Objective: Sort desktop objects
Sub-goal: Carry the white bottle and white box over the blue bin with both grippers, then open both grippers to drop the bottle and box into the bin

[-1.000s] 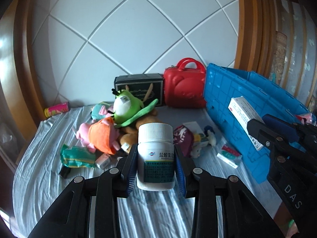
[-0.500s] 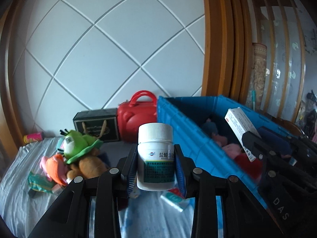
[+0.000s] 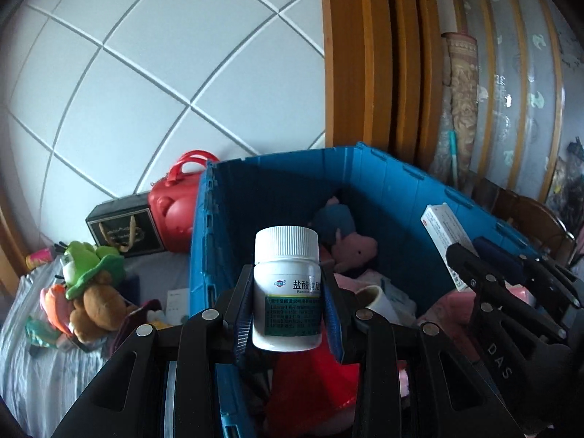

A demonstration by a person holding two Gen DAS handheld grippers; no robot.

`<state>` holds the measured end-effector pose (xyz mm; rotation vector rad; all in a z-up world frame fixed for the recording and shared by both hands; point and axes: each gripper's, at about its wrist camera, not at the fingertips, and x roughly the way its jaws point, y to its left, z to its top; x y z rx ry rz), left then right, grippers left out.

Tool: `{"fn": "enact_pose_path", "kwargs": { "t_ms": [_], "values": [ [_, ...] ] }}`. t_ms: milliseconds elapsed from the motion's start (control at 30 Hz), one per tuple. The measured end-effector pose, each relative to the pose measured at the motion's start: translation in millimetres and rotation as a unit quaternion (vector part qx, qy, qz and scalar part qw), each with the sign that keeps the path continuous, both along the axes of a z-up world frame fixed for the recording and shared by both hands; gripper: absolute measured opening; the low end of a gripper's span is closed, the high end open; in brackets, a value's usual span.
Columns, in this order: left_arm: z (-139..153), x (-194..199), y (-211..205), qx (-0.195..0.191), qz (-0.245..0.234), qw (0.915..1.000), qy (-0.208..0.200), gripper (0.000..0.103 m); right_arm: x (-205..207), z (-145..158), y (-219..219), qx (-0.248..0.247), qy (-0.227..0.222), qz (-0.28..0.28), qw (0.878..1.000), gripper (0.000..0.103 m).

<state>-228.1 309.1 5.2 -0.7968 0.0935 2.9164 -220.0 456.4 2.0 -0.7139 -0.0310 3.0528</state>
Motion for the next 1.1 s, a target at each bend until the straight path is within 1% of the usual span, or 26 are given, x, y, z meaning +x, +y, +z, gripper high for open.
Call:
{"fn": "enact_pose_path", "kwargs": {
  "t_ms": [33,67,200,300,367,400,467,533,567,800,1033,1067,1100],
  "values": [
    [1.2,0.5,-1.3,0.000,0.006,1.0000,0.005,0.033,-4.4,-2.0,3.3,-0.002,-0.001,0.000,1.000,0.026],
    [0.6,-0.2,-1.3,0.001,0.008,1.0000,0.001,0.034,-7.6,-2.9,6.0,-0.004,0.000,0.002,1.000,0.026],
    [-6.9,-3.7,-0.3,-0.007,0.005,0.9996,-0.026,0.034,-19.5,-8.6,12.2,-0.012,0.000,0.007,1.000,0.026],
    [-6.7,-2.6,1.1,-0.009,0.003,0.9998,-0.020,0.034,-21.6,-10.0,14.5,-0.020,0.005,0.007,1.000,0.026],
    [-7.0,-2.5,3.2,-0.014,0.005,0.9996,-0.022,0.047,-24.9,-10.8,15.8,-0.021,0.002,0.003,1.000,0.026],
    [-6.6,-1.8,3.9,-0.015,0.004,0.9997,-0.020,0.050,-26.0,-11.0,15.2,-0.019,-0.001,0.002,1.000,0.026],
    [-5.8,-0.3,5.1,-0.016,0.003,0.9997,-0.015,0.067,-28.0,-11.4,13.4,-0.013,-0.008,-0.001,1.000,0.026],
    [-5.3,1.0,4.8,-0.016,0.002,0.9998,-0.012,0.073,-30.2,-12.3,10.3,-0.003,-0.015,-0.003,1.000,0.026],
    [-5.3,0.5,3.9,-0.015,0.002,0.9998,-0.013,0.075,-31.0,-12.8,9.2,0.001,-0.018,-0.004,1.000,0.026],
    [-7.0,-4.6,-0.5,-0.001,0.006,0.9995,-0.030,0.075,-28.4,-14.0,14.4,-0.023,-0.012,-0.001,1.000,0.026],
    [-8.6,-4.4,-1.0,-0.002,0.013,0.9994,-0.032,0.075,-27.7,-13.9,15.9,-0.032,-0.011,0.001,0.999,0.026],
    [-8.5,-3.8,-1.6,-0.001,0.013,0.9994,-0.031,0.076,-28.1,-13.9,16.0,-0.032,-0.015,-0.002,0.999,0.029],
    [-8.2,-2.5,-3.0,-0.001,0.017,0.9995,-0.029,0.076,-28.6,-13.9,16.0,-0.033,-0.019,-0.005,0.999,0.039]
  ]
}}
